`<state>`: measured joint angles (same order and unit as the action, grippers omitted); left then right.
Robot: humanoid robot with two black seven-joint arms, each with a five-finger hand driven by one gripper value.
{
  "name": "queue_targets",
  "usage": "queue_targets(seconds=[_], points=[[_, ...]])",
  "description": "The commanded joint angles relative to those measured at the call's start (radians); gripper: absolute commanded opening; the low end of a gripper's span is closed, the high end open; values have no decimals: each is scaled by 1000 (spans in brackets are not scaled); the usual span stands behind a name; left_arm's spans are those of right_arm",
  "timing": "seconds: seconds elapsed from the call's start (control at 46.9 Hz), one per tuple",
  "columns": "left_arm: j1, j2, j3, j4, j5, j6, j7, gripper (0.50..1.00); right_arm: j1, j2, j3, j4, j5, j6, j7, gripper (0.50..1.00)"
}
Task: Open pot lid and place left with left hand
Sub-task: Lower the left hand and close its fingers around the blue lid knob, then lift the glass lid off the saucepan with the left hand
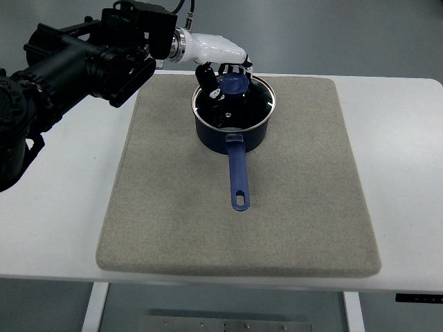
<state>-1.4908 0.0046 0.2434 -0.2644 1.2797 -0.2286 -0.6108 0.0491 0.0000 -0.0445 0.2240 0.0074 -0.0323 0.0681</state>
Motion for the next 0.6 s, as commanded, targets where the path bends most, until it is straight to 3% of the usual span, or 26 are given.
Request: queue_targets(seconds=[0.0,0.341,0.576], points=[[-3,-1,-3,1,-3,2,0,500,0,0,0,0,0,0,-1,917],[-45,15,-4,-1,-14,-5,0,500,0,0,0,0,0,0,-1,917],[-63,140,-6,-7,-16,-5,0,500,1,0,0,0,0,-1,-1,917]])
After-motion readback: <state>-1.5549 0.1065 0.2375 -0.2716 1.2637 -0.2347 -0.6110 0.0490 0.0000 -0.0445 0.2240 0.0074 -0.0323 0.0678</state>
